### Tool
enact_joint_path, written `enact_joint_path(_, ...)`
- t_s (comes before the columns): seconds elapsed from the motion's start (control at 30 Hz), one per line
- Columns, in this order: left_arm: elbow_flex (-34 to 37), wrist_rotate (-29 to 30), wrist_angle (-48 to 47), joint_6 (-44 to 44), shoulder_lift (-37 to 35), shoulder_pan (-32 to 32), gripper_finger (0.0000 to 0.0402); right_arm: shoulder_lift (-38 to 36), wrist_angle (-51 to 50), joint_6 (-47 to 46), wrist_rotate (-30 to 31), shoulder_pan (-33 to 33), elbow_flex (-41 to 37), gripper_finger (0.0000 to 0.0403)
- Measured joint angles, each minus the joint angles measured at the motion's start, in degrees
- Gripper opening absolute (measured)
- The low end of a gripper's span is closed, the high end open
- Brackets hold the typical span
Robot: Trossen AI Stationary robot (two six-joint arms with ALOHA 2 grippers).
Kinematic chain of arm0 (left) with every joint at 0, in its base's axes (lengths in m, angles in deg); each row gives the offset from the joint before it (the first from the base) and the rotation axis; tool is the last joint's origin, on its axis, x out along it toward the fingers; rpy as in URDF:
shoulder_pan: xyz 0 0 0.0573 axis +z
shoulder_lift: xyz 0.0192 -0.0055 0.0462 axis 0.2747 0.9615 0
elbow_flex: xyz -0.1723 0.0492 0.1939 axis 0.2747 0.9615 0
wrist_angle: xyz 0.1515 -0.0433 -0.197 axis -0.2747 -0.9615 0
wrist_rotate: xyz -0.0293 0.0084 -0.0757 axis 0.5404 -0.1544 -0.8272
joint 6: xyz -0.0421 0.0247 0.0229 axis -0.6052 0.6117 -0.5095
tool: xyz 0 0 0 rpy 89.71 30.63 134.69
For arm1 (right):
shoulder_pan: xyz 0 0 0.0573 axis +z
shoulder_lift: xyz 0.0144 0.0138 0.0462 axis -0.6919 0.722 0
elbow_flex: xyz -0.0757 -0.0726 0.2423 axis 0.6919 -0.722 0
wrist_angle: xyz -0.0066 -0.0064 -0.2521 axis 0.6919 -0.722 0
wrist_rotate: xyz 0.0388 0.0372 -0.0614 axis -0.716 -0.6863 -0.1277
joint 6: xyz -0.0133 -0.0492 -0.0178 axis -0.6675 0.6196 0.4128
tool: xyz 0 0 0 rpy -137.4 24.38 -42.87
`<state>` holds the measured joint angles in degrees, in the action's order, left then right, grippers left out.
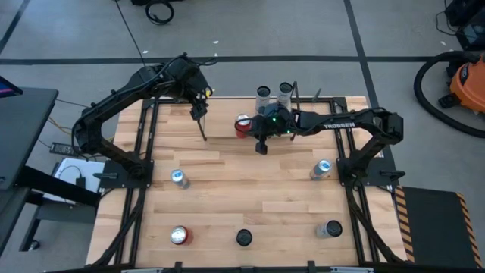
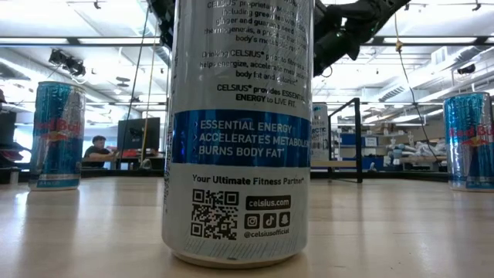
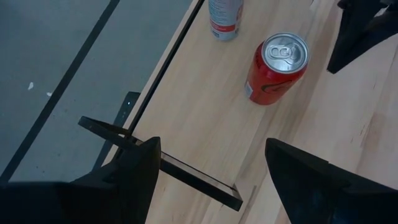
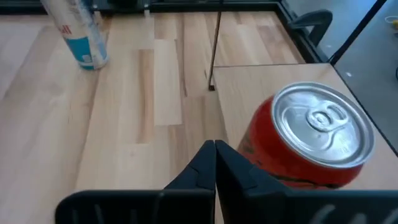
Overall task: Place canned beverage on shelf
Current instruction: Put the top red-black soda can on the shelf
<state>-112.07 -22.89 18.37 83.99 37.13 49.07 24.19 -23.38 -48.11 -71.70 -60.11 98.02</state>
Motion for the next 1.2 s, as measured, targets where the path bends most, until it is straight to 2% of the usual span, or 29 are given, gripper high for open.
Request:
enact_joint_path(0.23,0.0,0.0,0.9,0.0,0.0,0.0,0.0291,0.0,5.4,-0.3,2.1,-0.6,-3.0,0.0007)
enact_joint_path(0.47,0.0,0.0,1.0,0.1,0.0,0.0,0.0291,0.0,6.6,-0.3,2.0,-2.7,-3.4,0.0007)
enact_joint_path(0.73,0.0,0.0,1.2,0.1,0.0,0.0,0.0291,5.2,11.1,-1.2,1.8,-4.2,-3.3,0.0007)
enact_joint_path(0.83,0.0,0.0,1.2,0.1,0.0,0.0,0.0291,5.8,11.6,-1.5,3.8,-4.2,-3.3,0.0007)
enact_joint_path(1.2,0.0,0.0,1.2,1.5,0.0,0.0,0.0291,5.7,15.7,-3.8,2.1,-1.9,-3.3,0.0007)
